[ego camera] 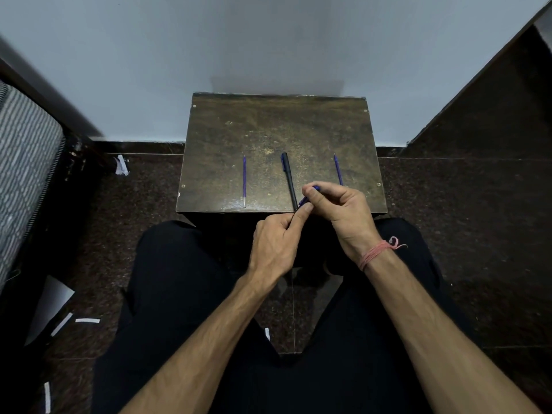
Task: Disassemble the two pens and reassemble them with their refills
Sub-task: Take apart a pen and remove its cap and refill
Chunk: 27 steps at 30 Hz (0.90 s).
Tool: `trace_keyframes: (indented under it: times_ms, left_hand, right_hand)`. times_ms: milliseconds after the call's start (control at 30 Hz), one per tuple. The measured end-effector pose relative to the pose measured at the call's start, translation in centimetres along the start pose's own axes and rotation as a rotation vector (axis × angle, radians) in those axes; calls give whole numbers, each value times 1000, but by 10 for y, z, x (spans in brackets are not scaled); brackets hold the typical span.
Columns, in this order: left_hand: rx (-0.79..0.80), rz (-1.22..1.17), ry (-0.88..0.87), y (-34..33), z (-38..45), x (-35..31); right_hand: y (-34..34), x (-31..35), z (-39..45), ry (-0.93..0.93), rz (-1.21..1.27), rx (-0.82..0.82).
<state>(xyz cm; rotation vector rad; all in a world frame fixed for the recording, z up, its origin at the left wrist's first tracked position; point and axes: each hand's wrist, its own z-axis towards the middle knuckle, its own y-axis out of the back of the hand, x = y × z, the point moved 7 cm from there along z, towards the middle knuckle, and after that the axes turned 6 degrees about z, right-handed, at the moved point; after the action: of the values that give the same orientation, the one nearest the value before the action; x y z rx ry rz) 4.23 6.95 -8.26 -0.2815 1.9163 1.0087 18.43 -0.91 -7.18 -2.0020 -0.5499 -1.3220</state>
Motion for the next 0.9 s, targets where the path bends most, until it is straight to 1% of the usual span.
trace_keyframes:
  times_ms: [100, 167, 267, 300, 467, 600, 667, 767, 900]
  left_hand:
    - [-17, -58, -20, 4, 2, 1]
    - [-49, -42, -31, 8, 1, 0]
    - [-107, -39, -38, 14, 0, 1]
    - [-117, -55, -38, 16, 0, 1]
    - [-101, -196, -57, 16, 2, -3]
    - [-73, -292, -48, 10, 6, 2]
    - [-55, -300, -57, 9, 6, 4]
    - [-21, -312, -56, 6, 5, 5]
    - [-3, -271, -72, 1, 8, 7]
  right_hand:
    - [-4, 5, 6, -7, -14, 72]
    - [-7, 10, 11, 6, -16, 80]
    - [1, 25, 26, 39, 138, -26]
    - [5, 30, 33, 44, 132, -56]
    - [13, 42, 69, 28, -284, -184]
    - [5, 43, 94, 64, -565, -231]
    - [3, 38, 103, 76, -638, -255]
    - [4, 27, 111, 65, -685, -280]
    - [5, 24, 114, 115, -795, -302]
